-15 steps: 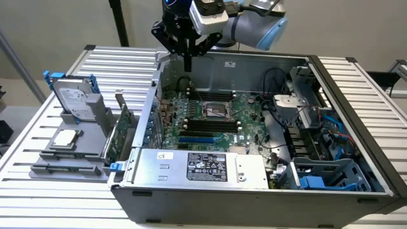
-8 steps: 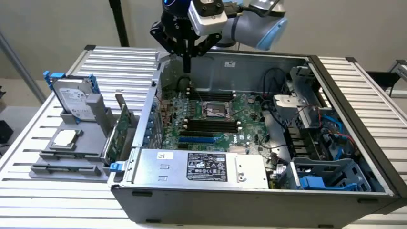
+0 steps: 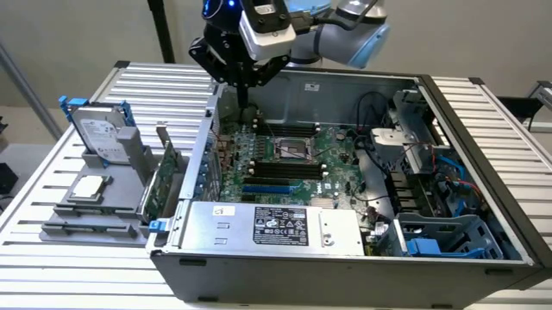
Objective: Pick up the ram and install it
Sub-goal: 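Reach for the ram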
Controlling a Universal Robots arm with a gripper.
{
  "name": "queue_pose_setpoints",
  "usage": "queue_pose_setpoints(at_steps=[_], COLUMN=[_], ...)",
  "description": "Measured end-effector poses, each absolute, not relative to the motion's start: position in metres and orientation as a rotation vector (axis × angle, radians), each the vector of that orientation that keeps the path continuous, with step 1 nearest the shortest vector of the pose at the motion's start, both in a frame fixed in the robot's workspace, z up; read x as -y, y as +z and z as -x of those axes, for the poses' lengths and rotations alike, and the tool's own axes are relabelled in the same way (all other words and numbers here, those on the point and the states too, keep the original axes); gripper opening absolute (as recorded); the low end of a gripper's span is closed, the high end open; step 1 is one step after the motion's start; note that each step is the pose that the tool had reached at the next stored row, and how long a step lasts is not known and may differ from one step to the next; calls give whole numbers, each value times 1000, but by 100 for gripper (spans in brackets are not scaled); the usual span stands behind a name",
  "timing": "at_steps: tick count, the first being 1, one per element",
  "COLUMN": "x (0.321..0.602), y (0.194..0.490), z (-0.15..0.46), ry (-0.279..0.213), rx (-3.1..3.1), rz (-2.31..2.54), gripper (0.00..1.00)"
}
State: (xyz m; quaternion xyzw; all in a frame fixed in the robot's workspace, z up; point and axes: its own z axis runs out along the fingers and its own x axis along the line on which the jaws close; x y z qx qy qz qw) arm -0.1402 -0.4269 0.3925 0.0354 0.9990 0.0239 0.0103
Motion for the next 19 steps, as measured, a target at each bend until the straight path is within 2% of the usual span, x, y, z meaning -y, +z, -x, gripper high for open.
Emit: queue_pose_setpoints(at_steps=[19], x=[443], y=[389], z=[227], ry=[71], rx=[-3118], rz=[-110], gripper=[11])
